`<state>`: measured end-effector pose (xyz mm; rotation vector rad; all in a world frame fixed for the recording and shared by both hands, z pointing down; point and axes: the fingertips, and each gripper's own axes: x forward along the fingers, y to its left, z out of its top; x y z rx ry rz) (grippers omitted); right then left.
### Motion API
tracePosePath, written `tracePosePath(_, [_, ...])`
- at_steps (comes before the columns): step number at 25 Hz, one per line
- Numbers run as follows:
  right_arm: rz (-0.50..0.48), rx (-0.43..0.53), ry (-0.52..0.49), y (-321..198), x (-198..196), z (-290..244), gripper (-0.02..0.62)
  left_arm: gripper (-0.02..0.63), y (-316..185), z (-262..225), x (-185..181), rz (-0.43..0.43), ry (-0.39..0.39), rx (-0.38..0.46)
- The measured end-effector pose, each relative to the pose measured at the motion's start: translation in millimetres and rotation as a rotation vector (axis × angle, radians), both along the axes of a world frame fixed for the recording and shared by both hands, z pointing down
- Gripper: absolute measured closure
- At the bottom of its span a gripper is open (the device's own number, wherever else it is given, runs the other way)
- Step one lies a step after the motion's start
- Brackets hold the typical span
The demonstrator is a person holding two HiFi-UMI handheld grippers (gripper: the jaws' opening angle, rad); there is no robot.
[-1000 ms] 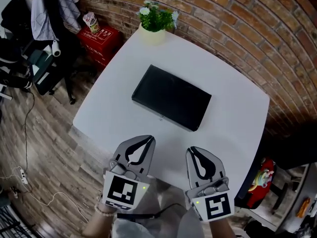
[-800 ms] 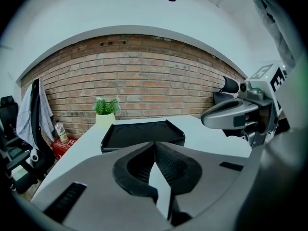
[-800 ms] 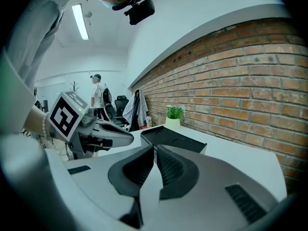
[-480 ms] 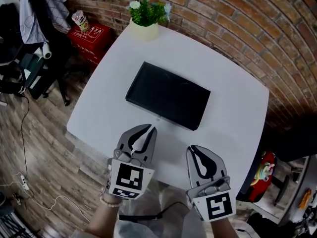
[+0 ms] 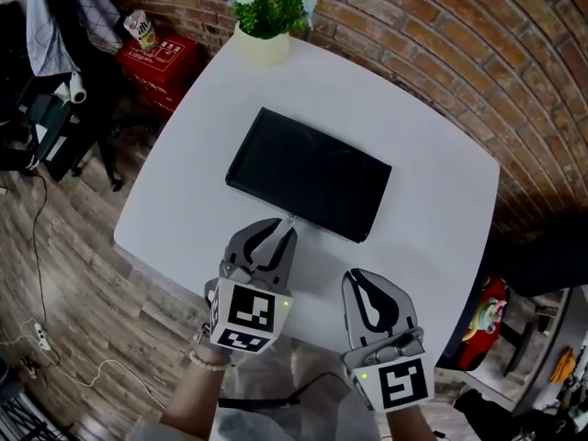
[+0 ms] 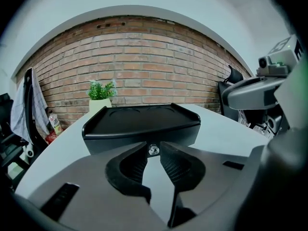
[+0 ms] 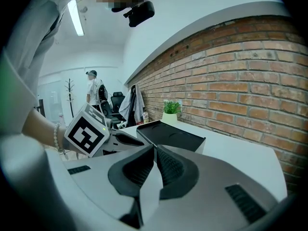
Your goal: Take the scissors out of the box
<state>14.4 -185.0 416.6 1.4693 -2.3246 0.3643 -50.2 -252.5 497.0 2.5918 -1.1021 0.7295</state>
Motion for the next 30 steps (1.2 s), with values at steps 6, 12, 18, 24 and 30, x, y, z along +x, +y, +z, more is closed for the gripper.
tracePosePath(6, [0.007,-0.015,0.003,-1.7,1.5,5.6,0.545,0.511,-5.5,14.9,5.1,-0.001,-0.020,-0.027])
tracePosePath(12, [0.014,-0.022,0.003,-3.6,5.5,10.1,0.545,0.511,-9.5,24.0,8.5,-0.027,-0.020,-0.049])
tracePosePath(18, [0.014,-0.026,-0.002,-5.1,6.3,12.9,0.545,0.515,-14.9,25.1,10.6,-0.060,-0.022,-0.040])
tracePosePath(24, [0.032,-0.016,-0.020,-4.9,8.3,11.4,0.545,0.522,-14.0,26.8,10.2,-0.083,-0.006,-0.036])
tracePosePath(30, [0.008,-0.040,0.006,3.6,8.3,16.0,0.545,0.522,-12.3,27.3,10.1,-0.082,-0.003,-0.034])
